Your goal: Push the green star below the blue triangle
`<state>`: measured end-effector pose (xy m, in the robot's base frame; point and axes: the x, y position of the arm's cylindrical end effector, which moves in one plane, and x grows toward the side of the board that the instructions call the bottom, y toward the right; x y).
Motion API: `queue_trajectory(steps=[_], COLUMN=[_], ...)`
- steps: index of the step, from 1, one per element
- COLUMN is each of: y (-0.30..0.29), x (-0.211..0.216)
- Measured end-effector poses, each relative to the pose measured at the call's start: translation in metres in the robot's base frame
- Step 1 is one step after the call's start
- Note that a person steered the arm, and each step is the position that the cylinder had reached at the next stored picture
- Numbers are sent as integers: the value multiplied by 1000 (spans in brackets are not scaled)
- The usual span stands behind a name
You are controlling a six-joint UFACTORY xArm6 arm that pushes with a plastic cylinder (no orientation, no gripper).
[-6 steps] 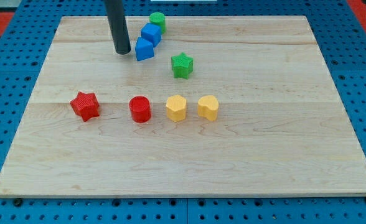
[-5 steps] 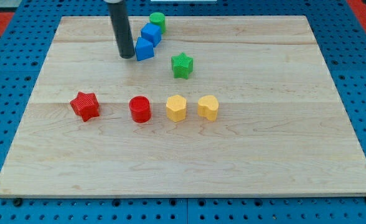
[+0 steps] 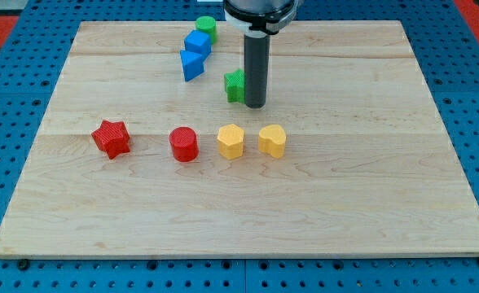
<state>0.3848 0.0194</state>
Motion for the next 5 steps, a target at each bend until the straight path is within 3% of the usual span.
queue_trajectory(steps=[3,5], y=[22,-43], x=[-23,-23])
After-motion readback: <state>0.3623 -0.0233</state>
